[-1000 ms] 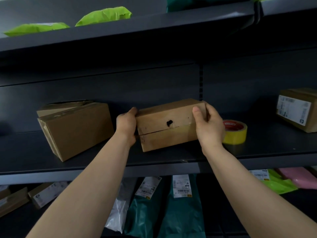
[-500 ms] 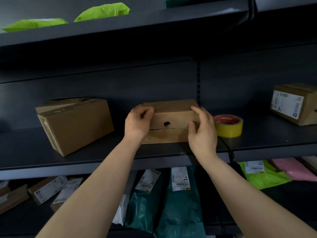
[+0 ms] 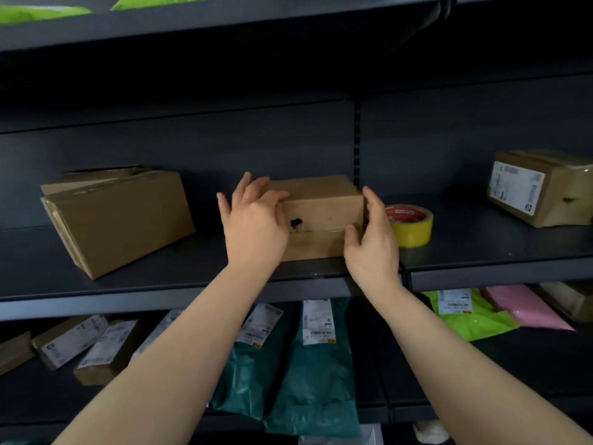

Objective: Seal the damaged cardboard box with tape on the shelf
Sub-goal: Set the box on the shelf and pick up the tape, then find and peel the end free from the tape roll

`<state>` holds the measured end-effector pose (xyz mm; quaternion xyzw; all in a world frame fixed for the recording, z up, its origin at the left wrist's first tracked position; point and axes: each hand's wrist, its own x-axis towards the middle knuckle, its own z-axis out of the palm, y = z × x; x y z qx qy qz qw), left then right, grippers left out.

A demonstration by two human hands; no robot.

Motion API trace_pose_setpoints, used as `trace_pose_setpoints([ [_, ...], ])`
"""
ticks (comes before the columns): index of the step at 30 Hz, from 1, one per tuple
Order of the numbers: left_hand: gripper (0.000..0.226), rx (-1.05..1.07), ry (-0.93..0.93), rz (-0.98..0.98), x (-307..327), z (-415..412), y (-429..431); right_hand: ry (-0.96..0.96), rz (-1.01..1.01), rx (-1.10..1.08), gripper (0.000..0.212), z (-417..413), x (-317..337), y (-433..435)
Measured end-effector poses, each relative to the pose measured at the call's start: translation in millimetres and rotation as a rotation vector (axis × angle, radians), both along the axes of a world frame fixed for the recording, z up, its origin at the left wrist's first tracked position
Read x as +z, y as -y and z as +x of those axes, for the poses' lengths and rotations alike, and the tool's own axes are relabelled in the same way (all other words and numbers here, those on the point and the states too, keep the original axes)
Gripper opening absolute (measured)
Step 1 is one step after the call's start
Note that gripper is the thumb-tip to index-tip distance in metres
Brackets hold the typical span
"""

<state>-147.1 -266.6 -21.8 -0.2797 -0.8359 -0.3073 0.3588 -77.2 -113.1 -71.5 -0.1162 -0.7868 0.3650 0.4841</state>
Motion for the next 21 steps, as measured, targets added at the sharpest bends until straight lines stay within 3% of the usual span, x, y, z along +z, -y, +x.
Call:
trace_pose_setpoints([
  [6,0.033,-0.163,-0.166,-0.173,8,27,-50,0.034,0.202,-0.24,0.045,26,8,-52],
  [8,0.035,-0.237,-0.171,-0.136,10,36,-68,0.256,0.222,-0.287,0.045,39,18,-75],
  [11,0.038,-0.232,-0.2,-0.119,12,47,-90,0.642,0.193,-0.161,0.061,53,27,-102],
  [13,0.039,-0.268,-0.173,-0.104,12,53,-104,0.774,0.196,-0.093,0.068,56,25,-111],
  [17,0.04,-0.291,-0.036,-0.11,8,63,-123,0.73,0.211,-0.061,0.049,59,18,-121],
  [21,0.051,-0.306,0.127,-0.236,1,70,-131,0.556,0.021,0.175,0.032,81,19,-135],
])
